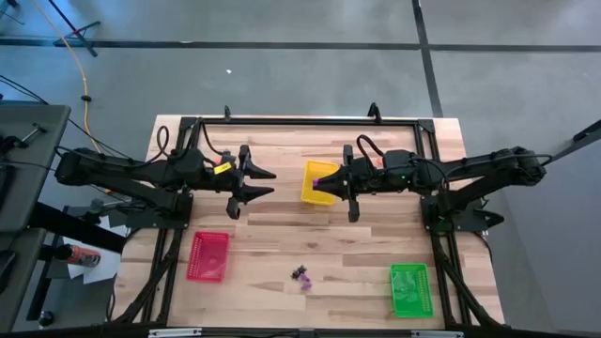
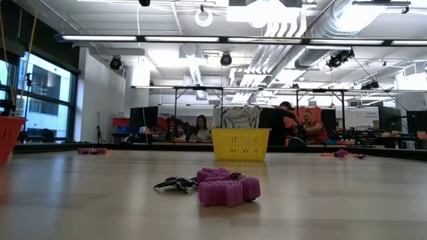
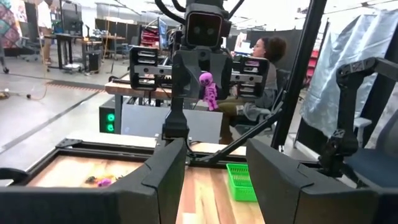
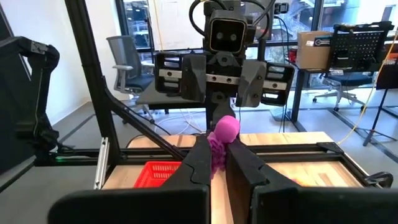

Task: Sort Halloween decoration
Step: Put the skeleton toy into the yellow bin

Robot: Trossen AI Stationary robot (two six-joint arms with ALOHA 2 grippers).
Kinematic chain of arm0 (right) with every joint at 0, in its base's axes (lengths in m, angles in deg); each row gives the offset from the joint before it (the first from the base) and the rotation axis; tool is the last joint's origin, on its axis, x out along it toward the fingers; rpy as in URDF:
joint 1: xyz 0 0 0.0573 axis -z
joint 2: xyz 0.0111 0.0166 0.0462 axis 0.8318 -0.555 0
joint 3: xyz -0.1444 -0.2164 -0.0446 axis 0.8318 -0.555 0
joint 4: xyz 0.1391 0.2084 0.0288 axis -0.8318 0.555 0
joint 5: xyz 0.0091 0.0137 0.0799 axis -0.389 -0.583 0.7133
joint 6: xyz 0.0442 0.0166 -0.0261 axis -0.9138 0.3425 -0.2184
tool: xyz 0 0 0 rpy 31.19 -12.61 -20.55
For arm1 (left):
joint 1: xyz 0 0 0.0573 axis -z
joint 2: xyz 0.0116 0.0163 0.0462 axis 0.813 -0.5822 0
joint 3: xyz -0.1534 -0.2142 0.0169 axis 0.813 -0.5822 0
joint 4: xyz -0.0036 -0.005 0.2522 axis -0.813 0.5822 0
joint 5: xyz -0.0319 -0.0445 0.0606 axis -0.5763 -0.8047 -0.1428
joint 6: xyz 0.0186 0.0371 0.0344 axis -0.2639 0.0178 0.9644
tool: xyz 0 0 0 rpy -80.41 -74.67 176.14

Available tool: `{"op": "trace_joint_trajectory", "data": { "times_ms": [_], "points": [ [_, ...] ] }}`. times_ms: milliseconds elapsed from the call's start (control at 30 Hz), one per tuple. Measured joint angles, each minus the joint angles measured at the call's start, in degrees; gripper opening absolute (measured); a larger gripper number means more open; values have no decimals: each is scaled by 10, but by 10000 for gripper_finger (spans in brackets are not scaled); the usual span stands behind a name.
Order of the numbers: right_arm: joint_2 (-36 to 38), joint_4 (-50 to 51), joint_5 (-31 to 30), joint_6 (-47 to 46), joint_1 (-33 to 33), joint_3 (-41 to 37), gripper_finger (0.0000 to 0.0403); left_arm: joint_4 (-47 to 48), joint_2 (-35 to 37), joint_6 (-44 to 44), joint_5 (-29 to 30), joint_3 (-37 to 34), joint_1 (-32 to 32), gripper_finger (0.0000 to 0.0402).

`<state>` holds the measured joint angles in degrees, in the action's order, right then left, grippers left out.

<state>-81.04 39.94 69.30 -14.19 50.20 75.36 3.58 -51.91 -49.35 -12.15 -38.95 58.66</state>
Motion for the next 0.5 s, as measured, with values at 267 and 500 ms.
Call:
{"op": "trace_joint_trajectory", "data": {
  "times_ms": [267,500],
  "points": [
    [0,3,-4,-30,0,0,7,-1,0,-4,0,0,0,161],
    [-36,196,-34,-181,49,58,8,-38,0,-3,0,0,0,161]
  ]
}}
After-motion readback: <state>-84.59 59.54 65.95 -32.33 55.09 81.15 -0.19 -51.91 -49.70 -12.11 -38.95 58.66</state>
